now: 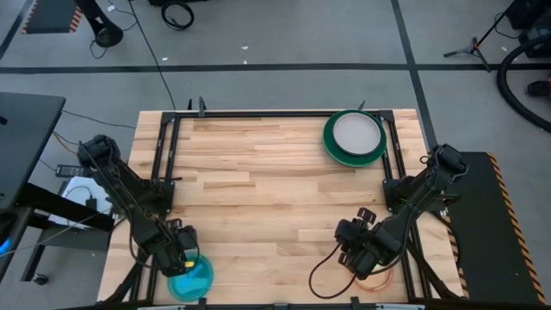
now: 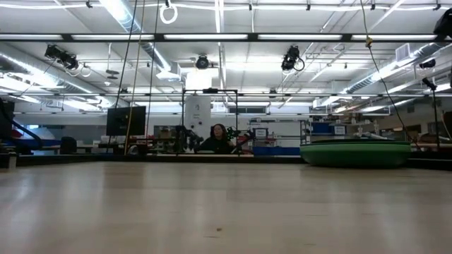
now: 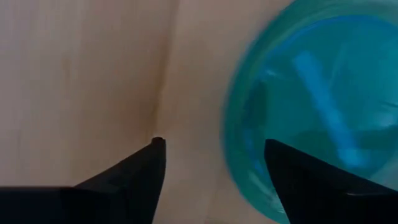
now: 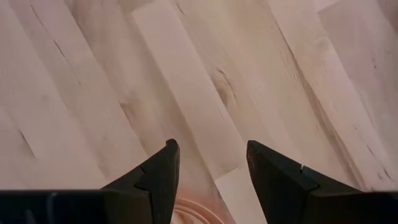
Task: Stack plastic plates
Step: Stack the blue plate on top of the light green plate
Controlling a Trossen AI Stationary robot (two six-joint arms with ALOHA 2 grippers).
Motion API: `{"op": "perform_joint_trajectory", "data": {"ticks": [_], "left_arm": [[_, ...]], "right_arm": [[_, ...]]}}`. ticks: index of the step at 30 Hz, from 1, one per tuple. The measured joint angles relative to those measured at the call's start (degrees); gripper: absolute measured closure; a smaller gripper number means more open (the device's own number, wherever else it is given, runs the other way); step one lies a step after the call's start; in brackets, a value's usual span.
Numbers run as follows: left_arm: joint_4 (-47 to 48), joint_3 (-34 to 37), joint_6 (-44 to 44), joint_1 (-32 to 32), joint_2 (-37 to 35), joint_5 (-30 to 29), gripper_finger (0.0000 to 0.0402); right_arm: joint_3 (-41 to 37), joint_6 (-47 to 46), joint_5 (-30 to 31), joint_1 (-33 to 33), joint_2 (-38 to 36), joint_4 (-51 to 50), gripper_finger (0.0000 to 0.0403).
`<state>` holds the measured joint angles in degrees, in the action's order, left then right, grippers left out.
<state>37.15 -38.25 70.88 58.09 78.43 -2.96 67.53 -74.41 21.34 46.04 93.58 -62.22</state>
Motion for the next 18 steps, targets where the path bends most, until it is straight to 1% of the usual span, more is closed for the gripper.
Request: {"op": "perform_joint_trajectory", "data": {"ticks": [3, 5, 10, 13, 15, 18], "left_arm": [[-0.4, 2.3, 3.1, 0.1, 0.4, 0.2, 0.0129], [-2.9, 3.6, 3.8, 0.0, 0.3, 0.6, 0.0129], [-9.3, 4.1, 0.2, 0.1, 0.4, 0.4, 0.013], [-10.5, 4.1, -1.1, 0.7, 0.4, 0.4, 0.0131], [-11.1, 4.1, -1.0, 1.3, 0.4, 0.5, 0.0137], [-11.0, 4.1, -0.7, 2.5, 0.4, 0.5, 0.0158]], "right_arm": [[0.0, -0.4, 0.5, 0.0, 0.0, 1.1, 0.0207], [0.0, -0.3, 0.5, 0.0, 0.0, 1.5, 0.0207], [0.0, -0.1, 0.5, 0.0, 0.0, 1.6, 0.0207], [0.0, 0.0, 1.5, 0.0, 0.0, 1.8, 0.0207], [0.0, 0.0, 1.7, 0.0, 0.0, 2.2, 0.0207], [0.0, 0.0, 1.7, 0.0, 0.0, 2.4, 0.0207]]}}
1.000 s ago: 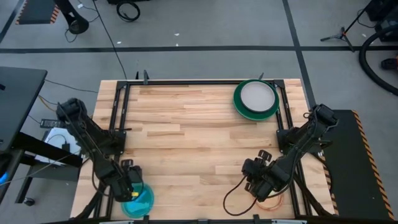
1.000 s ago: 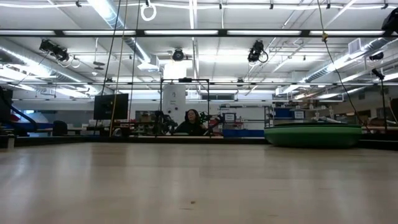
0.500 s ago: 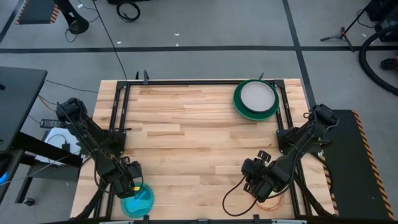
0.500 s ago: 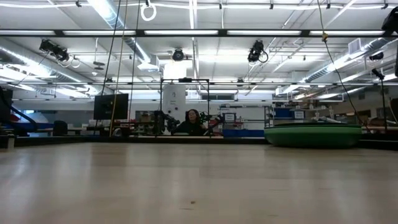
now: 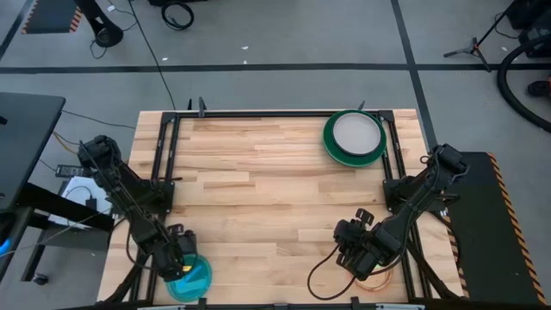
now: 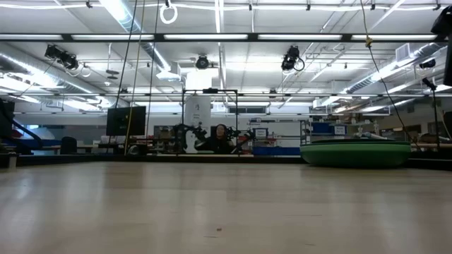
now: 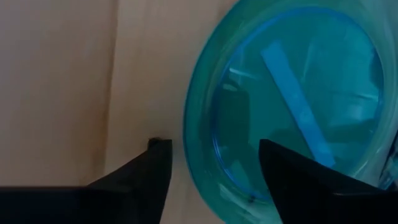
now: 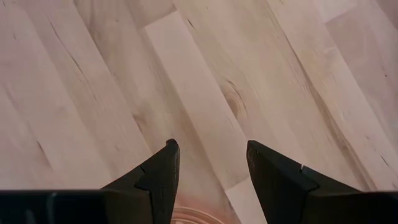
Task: Stack plastic plates
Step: Stack the blue plate on top of the light green plate
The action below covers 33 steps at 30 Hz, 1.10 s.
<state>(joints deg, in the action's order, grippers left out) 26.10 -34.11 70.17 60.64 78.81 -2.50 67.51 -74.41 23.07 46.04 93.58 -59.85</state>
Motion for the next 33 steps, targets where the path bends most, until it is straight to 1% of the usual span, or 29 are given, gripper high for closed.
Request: {"op": "perform_joint_trajectory", "data": {"ticks": [5, 7, 15, 18, 20, 26, 31, 33], "left_arm": [[0.0, 0.0, 2.9, 1.0, 0.0, 0.2, 0.0208], [0.0, 0.0, 3.3, 1.1, 0.0, 0.2, 0.0221], [-1.7, 0.0, 4.7, 1.1, 0.0, 3.3, 0.0231], [-2.1, 0.0, 4.4, 1.1, 0.0, 2.9, 0.0246], [-2.1, 0.0, 4.4, 1.0, 0.0, 2.4, 0.0263], [-2.1, 0.0, 4.5, 0.1, 0.0, 2.3, 0.0325], [-2.1, 0.0, 4.5, -0.1, 0.0, 2.4, 0.0382], [-2.0, 0.0, 4.3, -0.1, 0.0, 1.5, 0.0394]], "right_arm": [[0.0, 0.0, 0.0, 0.0, 0.0, 0.1, 0.0207], [0.0, 0.0, 0.0, 0.0, 0.0, 0.1, 0.0207], [0.0, -0.4, 0.0, 0.0, 0.0, 1.5, 0.0207], [0.0, -1.8, 0.0, -0.1, 0.0, 2.0, 0.0207], [0.0, -1.9, 0.9, -0.1, 0.0, 2.4, 0.0207], [0.0, 0.7, 7.1, -0.1, 0.0, 5.5, 0.0207], [0.0, 4.1, 8.8, -0.7, 0.0, 9.4, 0.0207], [0.0, 5.7, 8.9, -1.1, 0.0, 11.0, 0.0207]]}}
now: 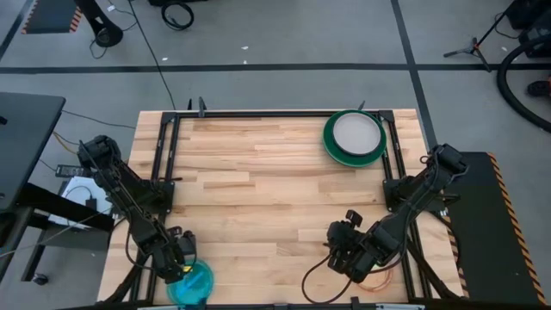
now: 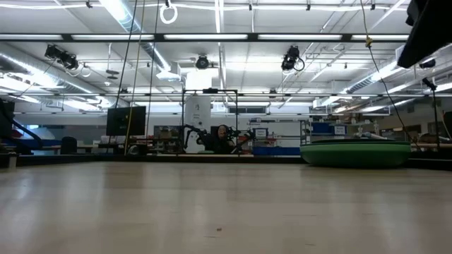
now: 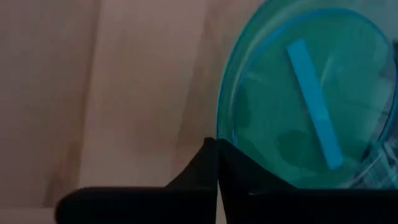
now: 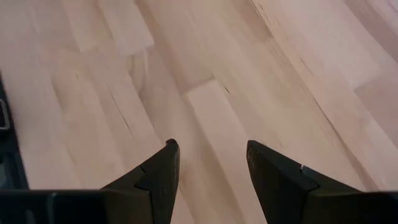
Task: Stack plastic plates
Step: Stack the blue plate on top of the light green plate
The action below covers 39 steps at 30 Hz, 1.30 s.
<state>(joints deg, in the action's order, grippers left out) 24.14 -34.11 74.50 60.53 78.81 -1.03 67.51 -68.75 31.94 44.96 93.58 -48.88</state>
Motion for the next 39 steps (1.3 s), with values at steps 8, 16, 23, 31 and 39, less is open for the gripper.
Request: {"op": "perform_joint_trajectory", "data": {"ticks": [8, 16, 23, 31, 39], "left_arm": [[2.1, 0.0, -0.4, -2.6, -0.1, -4.9, 0.0397], [4.0, 0.0, -12.7, -15.6, -2.2, -3.7, 0.0397], [-4.5, 0.0, -26.3, -28.5, -2.0, -3.8, 0.0396], [-10.6, 0.0, -33.7, -36.4, -2.0, -1.5, 0.0395], [-9.2, 0.0, -36.3, -39.9, -2.0, -1.3, 0.0353]], "right_arm": [[0.0, 6.0, 0.1, -2.2, 0.0, 5.4, 0.0207], [0.0, 13.1, -2.5, -5.4, 2.4, 15.1, 0.0208], [0.0, -3.8, -12.7, -11.7, 13.5, 38.6, 0.0209], [0.0, -12.0, -20.7, -19.3, 21.7, 56.7, 0.0209], [0.0, -11.9, -15.2, -21.0, 22.6, 54.5, 0.0209]]}}
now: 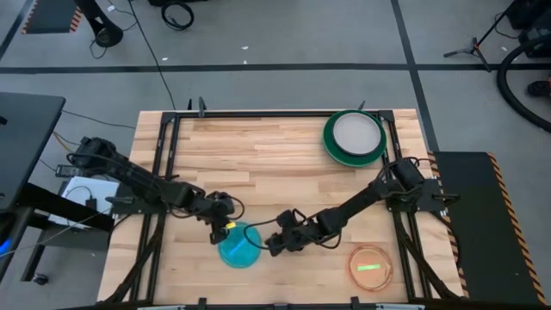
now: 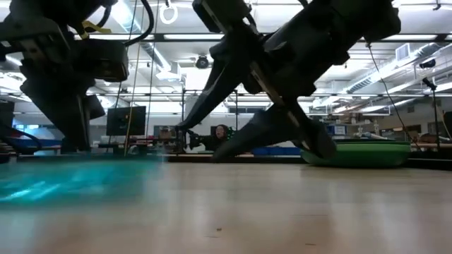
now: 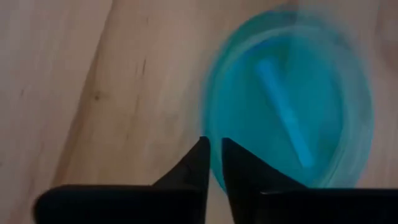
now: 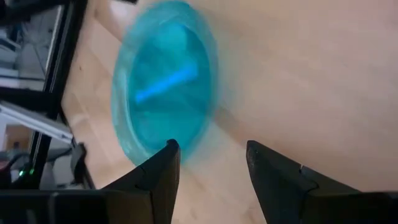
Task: Stack plastic plates
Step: Stack the blue plate on top of the light green plate
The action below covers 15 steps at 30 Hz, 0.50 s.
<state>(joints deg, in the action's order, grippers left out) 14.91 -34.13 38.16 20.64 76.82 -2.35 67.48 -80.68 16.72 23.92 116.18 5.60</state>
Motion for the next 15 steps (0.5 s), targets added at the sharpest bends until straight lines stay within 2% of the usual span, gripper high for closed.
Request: {"op": "perform_joint_trajectory", "data": {"ticks": [8, 12, 15], "left_arm": [[-1.4, 0.0, -4.0, -1.9, 0.0, -0.5, 0.028], [-1.4, 0.0, -5.8, -1.7, -2.4, -0.4, 0.027], [-0.4, 0.0, -5.9, -0.5, -7.1, -1.5, 0.0269]], "right_arm": [[0.0, 2.2, 3.2, -0.4, -0.1, 3.8, 0.0209], [0.0, 2.1, 2.0, -1.1, -0.1, 3.0, 0.0209], [0.0, -0.1, 2.0, -1.7, -0.1, 1.3, 0.0209]]}}
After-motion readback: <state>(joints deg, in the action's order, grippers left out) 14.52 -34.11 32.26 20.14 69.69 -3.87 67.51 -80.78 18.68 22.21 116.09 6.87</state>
